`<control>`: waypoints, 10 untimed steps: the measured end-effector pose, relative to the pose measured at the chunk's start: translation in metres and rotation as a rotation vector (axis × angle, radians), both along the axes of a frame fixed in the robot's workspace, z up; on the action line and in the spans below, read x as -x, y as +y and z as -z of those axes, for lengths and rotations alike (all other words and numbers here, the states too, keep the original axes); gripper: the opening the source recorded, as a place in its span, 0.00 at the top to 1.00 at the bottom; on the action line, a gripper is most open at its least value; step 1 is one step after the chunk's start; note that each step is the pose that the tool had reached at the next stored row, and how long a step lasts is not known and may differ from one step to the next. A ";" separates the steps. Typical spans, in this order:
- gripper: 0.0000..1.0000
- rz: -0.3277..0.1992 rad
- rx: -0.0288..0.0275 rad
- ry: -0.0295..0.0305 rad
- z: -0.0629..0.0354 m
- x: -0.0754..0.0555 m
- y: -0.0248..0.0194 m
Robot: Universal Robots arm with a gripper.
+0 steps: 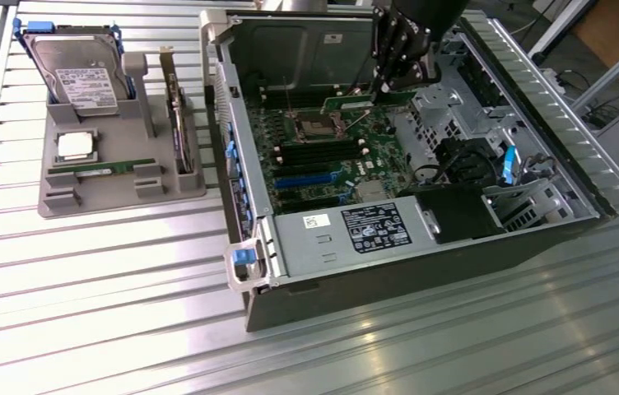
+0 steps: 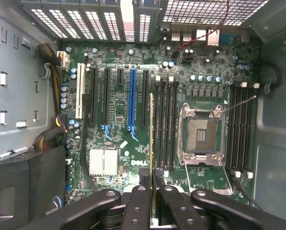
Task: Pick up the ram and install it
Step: 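Insert the ram into the slot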
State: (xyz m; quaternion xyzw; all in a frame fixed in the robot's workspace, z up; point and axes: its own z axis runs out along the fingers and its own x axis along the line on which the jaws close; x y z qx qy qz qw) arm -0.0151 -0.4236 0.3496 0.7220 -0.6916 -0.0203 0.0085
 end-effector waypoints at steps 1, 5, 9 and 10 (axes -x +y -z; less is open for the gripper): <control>0.87 0.000 0.0000 0.0000 0.0003 0.000 0.0000; 0.87 0.000 0.0000 0.0000 0.0021 0.000 0.0000; 0.87 0.000 0.0000 0.0000 0.0038 0.000 0.0000; 0.87 0.000 0.0000 0.0000 0.0045 0.000 0.0000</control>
